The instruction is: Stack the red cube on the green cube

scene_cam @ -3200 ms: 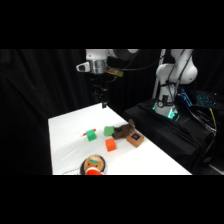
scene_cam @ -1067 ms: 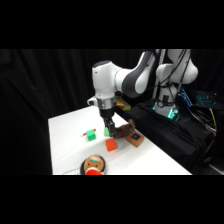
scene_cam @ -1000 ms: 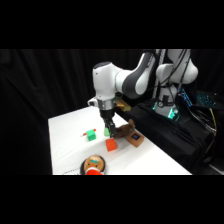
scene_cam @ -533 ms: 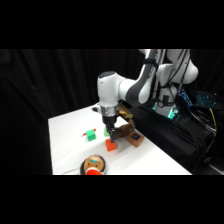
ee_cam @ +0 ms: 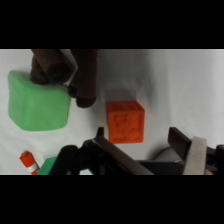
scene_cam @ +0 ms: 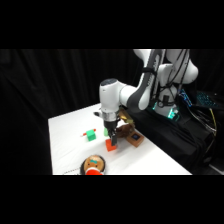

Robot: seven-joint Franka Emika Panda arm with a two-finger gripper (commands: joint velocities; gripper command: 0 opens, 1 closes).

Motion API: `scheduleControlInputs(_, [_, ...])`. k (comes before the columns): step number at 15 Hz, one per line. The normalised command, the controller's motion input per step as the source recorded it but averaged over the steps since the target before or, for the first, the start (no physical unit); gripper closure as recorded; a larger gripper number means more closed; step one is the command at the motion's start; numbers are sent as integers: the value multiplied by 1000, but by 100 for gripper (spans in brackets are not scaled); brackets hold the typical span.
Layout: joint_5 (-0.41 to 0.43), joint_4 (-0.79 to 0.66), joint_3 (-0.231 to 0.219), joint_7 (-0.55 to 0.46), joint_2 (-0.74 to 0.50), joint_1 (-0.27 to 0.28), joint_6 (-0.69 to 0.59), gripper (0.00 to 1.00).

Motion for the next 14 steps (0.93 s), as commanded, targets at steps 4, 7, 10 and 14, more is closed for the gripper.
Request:
scheduleControlInputs(4, [-66,24,-121,142,92,119,185,0])
scheduleControlInputs(7, [-18,61,-67,103,114,113,158,0])
scheduleControlInputs(10, [-13,98,-69,106,147,125,153,0])
scheduleControlInputs(14, [-29,98,-112,113,131,131,161,0])
